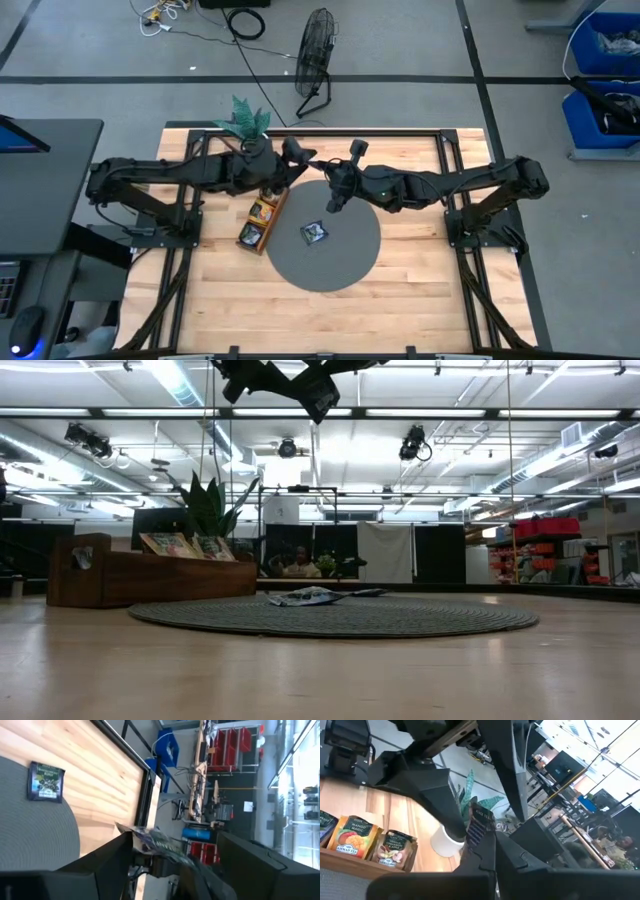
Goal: Pick & Place Tea
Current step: Put the purple tea bag into the bottom section of the wooden organizer
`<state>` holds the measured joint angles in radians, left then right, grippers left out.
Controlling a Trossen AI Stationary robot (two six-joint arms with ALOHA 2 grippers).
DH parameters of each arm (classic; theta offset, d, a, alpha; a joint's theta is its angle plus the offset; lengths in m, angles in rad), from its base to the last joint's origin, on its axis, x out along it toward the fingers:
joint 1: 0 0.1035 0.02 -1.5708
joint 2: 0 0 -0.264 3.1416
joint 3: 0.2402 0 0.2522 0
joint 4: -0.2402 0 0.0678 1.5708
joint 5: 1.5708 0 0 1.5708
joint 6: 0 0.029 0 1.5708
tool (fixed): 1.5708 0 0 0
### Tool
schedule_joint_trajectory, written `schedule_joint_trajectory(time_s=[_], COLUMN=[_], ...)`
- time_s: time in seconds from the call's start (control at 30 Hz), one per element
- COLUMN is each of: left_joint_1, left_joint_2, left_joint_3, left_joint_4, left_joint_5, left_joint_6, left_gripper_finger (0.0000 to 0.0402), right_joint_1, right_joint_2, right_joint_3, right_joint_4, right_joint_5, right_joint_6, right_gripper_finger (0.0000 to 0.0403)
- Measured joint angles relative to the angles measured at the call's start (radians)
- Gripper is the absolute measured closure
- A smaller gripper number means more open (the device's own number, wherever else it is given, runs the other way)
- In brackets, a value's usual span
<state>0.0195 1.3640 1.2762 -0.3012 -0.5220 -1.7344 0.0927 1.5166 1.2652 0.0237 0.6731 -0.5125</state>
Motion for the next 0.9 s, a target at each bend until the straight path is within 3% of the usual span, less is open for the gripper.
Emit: schedule_joint_trajectory(time_s=[0.37,0.9], left_joint_1=[0.001,0.001], left_joint_2=[-0.007,-0.007], left_joint_3=[0.0,0.0], left_joint_4=[-0.002,-0.001], left_joint_5=[-0.001,0.013], left_joint_6=[-0.005,0.005], left_gripper_finger=[0.015,0.0314], right_joint_1=[0.003,0.003], right_joint_2=[0.0,0.0], right_joint_3=[0.0,0.0], right_joint_4=[-0.001,-0.003], right_joint_5=[0.001,-0.009], right_joint_6=[-0.001,0.01], right_gripper_finger=[0.0403,0.0403])
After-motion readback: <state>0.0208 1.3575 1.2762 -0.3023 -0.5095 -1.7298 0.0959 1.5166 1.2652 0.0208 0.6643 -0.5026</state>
